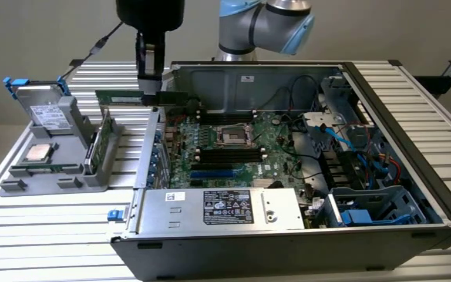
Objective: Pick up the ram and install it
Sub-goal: 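Pick up the ram and move it above insertion slot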
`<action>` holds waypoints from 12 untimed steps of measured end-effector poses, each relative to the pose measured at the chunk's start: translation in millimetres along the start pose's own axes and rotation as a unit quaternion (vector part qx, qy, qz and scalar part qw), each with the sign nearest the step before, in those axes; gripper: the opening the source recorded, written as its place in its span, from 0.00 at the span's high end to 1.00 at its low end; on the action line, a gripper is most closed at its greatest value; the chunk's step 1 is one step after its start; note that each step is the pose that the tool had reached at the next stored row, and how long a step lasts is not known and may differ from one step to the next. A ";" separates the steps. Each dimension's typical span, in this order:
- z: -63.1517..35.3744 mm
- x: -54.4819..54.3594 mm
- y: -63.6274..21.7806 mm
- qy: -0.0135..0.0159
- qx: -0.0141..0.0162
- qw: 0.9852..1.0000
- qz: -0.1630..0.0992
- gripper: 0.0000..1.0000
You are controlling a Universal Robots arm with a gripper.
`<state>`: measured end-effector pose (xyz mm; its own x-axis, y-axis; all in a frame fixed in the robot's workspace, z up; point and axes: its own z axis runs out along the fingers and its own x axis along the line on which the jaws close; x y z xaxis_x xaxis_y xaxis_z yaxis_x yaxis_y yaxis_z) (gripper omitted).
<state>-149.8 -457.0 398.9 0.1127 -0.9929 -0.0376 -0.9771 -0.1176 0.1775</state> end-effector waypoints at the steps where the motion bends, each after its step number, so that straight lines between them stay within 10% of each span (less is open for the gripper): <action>1: -2.1 0.5 -4.1 -0.001 0.000 1.000 0.000 0.86; 12: -16.0 5.9 -52.1 -0.009 0.001 1.000 -0.002 0.86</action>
<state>-95.4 -457.0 405.2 0.1137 -0.9920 -0.0551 -0.9771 -0.1217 0.1746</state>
